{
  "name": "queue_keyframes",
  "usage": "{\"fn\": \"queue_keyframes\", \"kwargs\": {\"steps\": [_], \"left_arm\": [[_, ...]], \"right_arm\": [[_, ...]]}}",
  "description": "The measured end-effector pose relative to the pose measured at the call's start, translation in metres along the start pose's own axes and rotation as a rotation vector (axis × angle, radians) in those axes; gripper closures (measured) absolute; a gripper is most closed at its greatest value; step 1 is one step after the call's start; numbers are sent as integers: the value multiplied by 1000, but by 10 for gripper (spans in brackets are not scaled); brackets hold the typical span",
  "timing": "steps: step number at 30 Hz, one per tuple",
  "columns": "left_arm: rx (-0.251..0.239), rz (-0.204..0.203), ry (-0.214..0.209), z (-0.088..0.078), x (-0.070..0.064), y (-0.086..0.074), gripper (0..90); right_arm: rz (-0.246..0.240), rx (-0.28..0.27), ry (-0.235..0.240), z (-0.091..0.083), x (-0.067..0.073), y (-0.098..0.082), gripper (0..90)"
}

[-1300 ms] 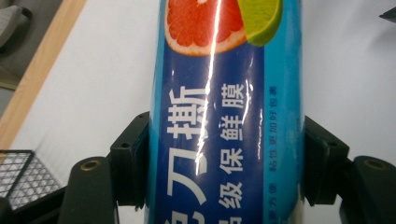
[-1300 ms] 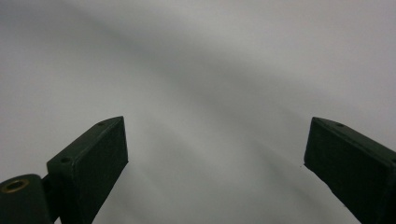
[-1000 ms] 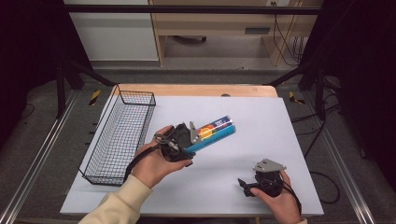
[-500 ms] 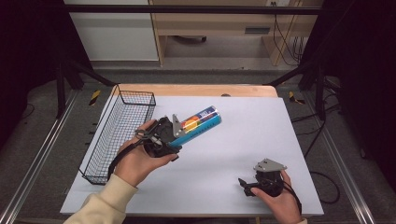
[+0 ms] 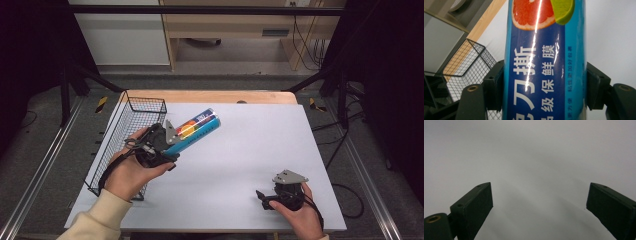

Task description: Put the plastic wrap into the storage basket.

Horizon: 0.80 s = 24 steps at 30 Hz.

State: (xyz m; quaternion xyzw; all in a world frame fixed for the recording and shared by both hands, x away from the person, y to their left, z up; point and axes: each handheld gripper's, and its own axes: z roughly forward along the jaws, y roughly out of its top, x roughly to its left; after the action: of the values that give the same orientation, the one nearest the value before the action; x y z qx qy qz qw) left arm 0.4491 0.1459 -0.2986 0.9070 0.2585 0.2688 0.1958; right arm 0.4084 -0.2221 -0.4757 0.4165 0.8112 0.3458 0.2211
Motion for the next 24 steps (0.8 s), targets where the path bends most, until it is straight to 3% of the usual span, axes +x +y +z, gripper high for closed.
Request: {"fn": "queue_keyframes", "kwargs": {"steps": [13, 24], "left_arm": [[38, -72, 34, -4, 20, -30, 316], [59, -102, 49, -10, 27, -50, 317]], "right_arm": [[9, -18, -16, -2, -1, 0, 77], [8, -17, -14, -1, 0, 1, 77]]}}
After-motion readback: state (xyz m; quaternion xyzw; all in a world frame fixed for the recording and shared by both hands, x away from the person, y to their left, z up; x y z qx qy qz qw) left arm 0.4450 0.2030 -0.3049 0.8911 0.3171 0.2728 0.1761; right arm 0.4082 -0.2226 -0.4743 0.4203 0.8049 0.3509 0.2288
